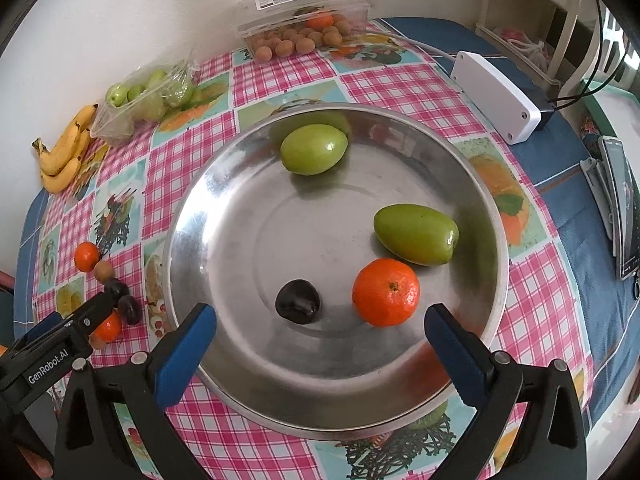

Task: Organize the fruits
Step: 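Move both open tools away from the plate toward the loose fruit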

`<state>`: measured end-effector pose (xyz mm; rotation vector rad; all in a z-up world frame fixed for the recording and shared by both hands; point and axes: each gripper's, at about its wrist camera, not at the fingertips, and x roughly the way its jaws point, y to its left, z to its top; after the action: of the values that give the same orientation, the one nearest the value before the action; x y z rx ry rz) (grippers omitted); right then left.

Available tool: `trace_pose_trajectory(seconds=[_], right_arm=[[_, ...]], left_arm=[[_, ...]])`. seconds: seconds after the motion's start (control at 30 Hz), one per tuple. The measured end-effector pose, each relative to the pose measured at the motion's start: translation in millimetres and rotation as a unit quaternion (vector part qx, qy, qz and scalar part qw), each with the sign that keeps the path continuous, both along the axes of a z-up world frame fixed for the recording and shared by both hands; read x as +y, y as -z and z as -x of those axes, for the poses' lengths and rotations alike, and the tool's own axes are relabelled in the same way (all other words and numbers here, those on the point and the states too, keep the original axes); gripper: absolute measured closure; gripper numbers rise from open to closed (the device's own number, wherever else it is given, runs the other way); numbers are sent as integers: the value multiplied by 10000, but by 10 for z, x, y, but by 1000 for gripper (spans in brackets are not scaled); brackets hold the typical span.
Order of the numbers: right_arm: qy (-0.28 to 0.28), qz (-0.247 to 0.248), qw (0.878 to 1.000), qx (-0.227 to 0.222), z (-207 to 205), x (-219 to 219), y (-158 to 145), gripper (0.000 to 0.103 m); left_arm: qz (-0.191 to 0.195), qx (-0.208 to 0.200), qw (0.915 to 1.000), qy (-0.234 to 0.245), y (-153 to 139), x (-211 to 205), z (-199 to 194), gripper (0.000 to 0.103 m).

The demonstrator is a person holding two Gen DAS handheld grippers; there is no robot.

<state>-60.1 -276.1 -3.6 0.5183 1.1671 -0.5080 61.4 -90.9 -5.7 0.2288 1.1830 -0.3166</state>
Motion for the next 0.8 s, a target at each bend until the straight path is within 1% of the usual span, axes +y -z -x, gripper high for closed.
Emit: trace_pose_trajectory(seconds=[0.17,0.3,0.37,0.47,0.63,0.8], right_arm=[[-117,38,9999,35,-9,44,-15,0],[-235,-121,9996,-82,-48,128,-58,0],[-298,-120,9994,-105,-74,180,-82,0],[-432,-140,9987,-225,-137,298,-144,0],[-811,-227,9958,-364,-327,562,-215,0],[-1098,-312,9926,-410,-484,831,-230,0]], left_arm=[[34,-5,10000,25,-18,20,6,0],[91,-69,9999,34,-79,87,7,0],[120,-116,9999,13,-119,143,0,0],[193,-191,9995,-139,-186,271,-48,0],[287,-290,9978,-524,-268,578,-170,0],[375,-248,9949,-900,-260,894,-283,0]])
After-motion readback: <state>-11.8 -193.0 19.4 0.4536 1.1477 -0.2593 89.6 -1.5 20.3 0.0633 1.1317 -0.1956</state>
